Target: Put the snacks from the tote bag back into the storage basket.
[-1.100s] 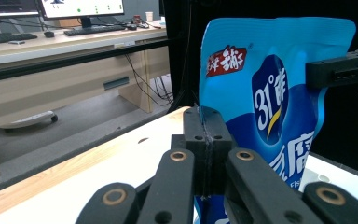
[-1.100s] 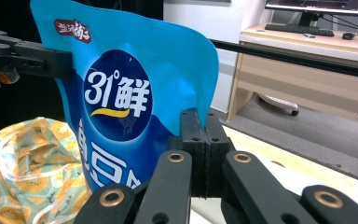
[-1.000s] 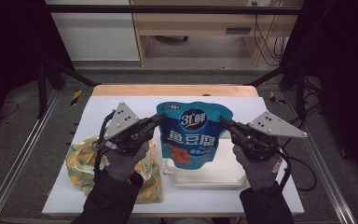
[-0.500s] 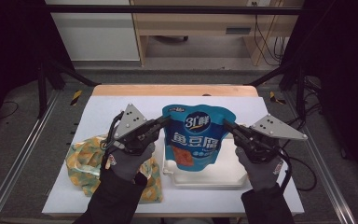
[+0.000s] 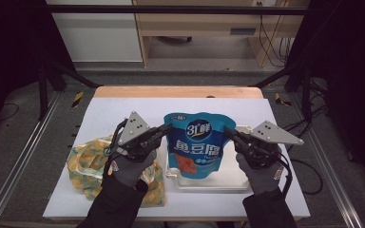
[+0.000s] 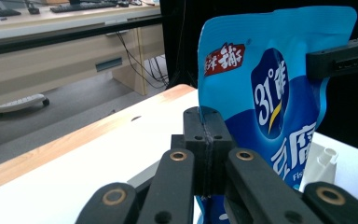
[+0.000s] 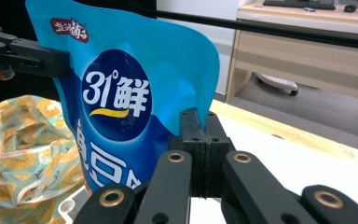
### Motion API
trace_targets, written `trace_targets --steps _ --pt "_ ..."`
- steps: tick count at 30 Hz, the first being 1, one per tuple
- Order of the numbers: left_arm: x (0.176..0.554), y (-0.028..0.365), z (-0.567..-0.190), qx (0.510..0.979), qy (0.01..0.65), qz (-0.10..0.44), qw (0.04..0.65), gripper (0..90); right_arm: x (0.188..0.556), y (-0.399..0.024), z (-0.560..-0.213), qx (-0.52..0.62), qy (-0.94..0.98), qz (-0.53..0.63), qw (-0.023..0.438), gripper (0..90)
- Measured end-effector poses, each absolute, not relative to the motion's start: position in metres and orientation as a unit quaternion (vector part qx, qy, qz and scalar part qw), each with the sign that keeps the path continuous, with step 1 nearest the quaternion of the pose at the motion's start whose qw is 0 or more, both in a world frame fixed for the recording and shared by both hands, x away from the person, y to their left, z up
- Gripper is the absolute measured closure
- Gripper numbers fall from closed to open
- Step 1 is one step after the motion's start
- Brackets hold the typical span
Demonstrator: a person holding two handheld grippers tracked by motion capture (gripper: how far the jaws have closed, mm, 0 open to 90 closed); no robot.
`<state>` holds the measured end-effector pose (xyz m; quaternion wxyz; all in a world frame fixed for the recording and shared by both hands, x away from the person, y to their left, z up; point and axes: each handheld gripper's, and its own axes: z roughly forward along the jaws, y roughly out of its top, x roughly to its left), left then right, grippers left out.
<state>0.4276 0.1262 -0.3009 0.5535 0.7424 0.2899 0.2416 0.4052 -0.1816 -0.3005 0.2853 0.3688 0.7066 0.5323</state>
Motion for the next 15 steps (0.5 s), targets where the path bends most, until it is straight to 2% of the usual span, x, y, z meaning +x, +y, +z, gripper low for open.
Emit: trace_targets --steps 15 --pt "0.426 0.126 -0.321 0.753 0.298 0.231 0.539 90.0 0.406 -0.179 -0.319 0.381 0.717 0.514 0.276 90.0"
